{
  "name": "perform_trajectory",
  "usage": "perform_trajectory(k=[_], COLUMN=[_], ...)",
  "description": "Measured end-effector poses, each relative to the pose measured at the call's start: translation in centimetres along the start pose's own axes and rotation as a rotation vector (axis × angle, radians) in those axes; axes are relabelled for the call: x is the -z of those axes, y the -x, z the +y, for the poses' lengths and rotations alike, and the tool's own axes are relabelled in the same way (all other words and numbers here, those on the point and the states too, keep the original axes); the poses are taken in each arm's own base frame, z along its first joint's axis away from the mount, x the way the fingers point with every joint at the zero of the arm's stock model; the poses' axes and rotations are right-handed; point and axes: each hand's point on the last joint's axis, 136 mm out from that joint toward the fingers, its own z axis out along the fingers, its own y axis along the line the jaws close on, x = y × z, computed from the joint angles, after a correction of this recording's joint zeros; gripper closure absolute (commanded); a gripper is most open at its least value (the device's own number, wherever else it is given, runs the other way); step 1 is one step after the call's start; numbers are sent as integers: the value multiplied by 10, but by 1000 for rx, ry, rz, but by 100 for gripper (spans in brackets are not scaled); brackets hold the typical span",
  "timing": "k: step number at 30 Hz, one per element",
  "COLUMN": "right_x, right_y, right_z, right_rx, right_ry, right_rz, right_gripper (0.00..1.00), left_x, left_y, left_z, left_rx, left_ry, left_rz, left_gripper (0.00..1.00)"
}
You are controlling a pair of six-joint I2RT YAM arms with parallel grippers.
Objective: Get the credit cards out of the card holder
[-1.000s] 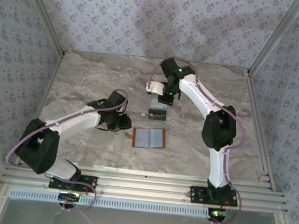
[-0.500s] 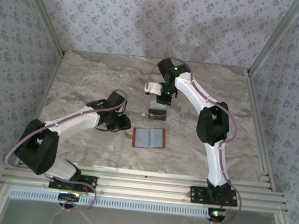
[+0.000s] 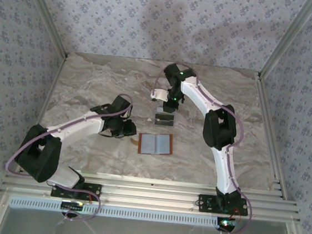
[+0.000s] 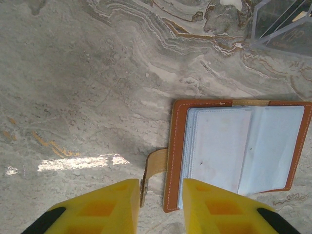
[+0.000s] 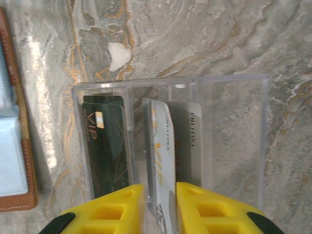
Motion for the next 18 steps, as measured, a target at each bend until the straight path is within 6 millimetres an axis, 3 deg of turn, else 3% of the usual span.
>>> perform_trajectory(k=[7, 18], right_x=[6, 59], right_y=[-4, 4], right_z=[-15, -25], right_rx=[17, -58], right_ry=[-118, -334], right_rz=[5, -60], right_gripper=[72, 70], left_x=[0, 0], left_y=[0, 0], left_z=[0, 0], left_rx=[0, -4], left_ry=[0, 0], left_rz=[0, 0], left_gripper=[70, 70])
